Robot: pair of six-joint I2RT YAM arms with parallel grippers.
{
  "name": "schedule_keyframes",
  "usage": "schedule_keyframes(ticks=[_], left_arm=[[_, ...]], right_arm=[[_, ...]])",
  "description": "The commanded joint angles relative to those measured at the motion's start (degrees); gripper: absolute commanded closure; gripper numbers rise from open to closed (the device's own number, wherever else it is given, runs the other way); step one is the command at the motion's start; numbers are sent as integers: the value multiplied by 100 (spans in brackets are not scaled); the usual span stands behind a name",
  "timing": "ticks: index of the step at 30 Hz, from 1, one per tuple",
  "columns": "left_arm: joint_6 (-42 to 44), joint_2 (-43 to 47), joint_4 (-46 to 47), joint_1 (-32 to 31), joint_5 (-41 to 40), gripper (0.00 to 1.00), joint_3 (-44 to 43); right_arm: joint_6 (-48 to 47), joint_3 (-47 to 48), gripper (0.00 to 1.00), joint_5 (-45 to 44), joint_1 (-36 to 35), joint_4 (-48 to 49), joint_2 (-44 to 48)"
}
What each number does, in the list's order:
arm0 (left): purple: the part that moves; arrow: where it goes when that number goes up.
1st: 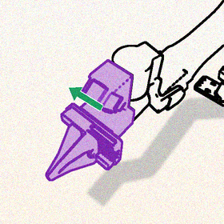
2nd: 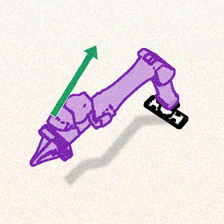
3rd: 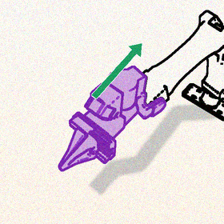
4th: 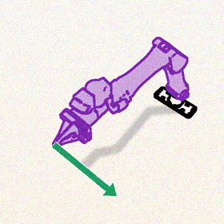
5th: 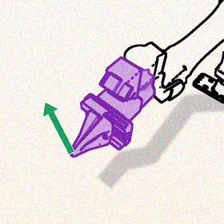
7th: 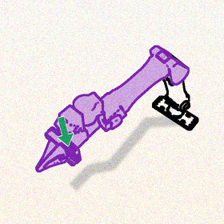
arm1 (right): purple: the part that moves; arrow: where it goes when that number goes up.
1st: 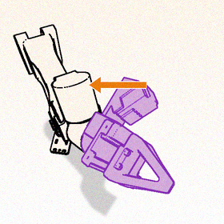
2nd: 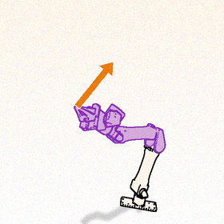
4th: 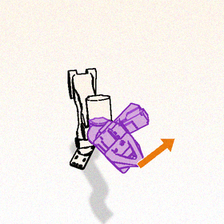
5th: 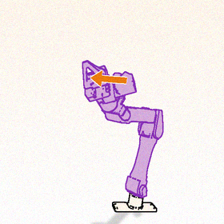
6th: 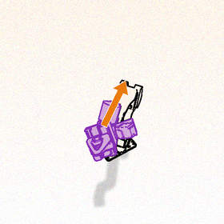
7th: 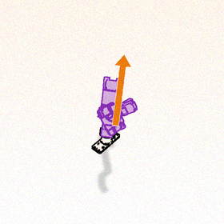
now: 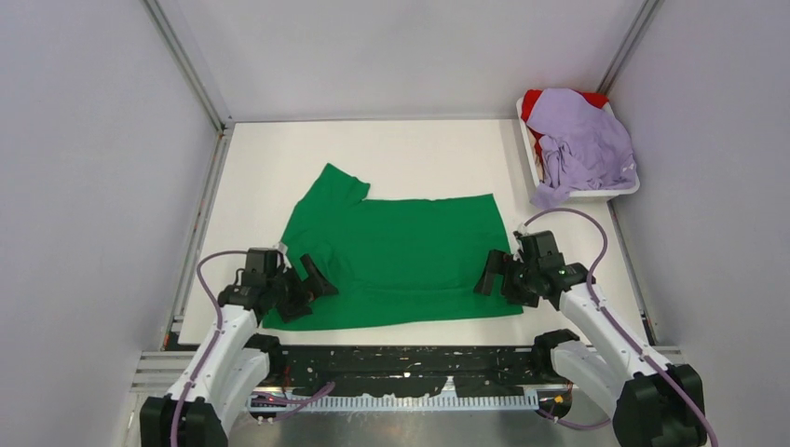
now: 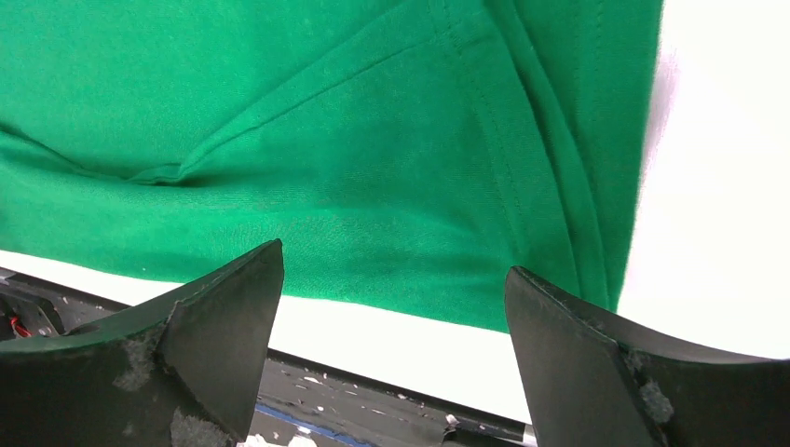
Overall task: Fold and stack the t-shirts
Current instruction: Fold the flattened tshirt in 1/3 of the way, then grab the side of the flattened tshirt furthest away from the robot with both arms
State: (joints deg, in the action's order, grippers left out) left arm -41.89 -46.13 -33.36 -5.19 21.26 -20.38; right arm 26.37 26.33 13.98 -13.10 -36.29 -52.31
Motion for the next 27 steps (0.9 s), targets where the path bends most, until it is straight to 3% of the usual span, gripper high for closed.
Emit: schedule_keyframes(ticks=[1,6,10,16,23,27], left_arm=[[-78,592,-806,-8,-203,0,130],[-69,1012,-735,-6,-366,0,-520],[-117,585,-101,0,-488,0,-1121],[126,-1680,525,5,-695,0,-2917],[630,-4951,234,107,-1308,1,-6120],[811,-6859,-166,158,-975,0,-8290]], right_arm=[[114,157,5,-247,-52,-183,464],[53,432,5,-318,-51,120,675],[52,784,4,-384,-48,576,332],[-21,1495,5,-406,-45,1493,-893],[-18,2051,5,-549,-47,2033,-2052],[-87,2142,5,-932,-52,2042,-2325]])
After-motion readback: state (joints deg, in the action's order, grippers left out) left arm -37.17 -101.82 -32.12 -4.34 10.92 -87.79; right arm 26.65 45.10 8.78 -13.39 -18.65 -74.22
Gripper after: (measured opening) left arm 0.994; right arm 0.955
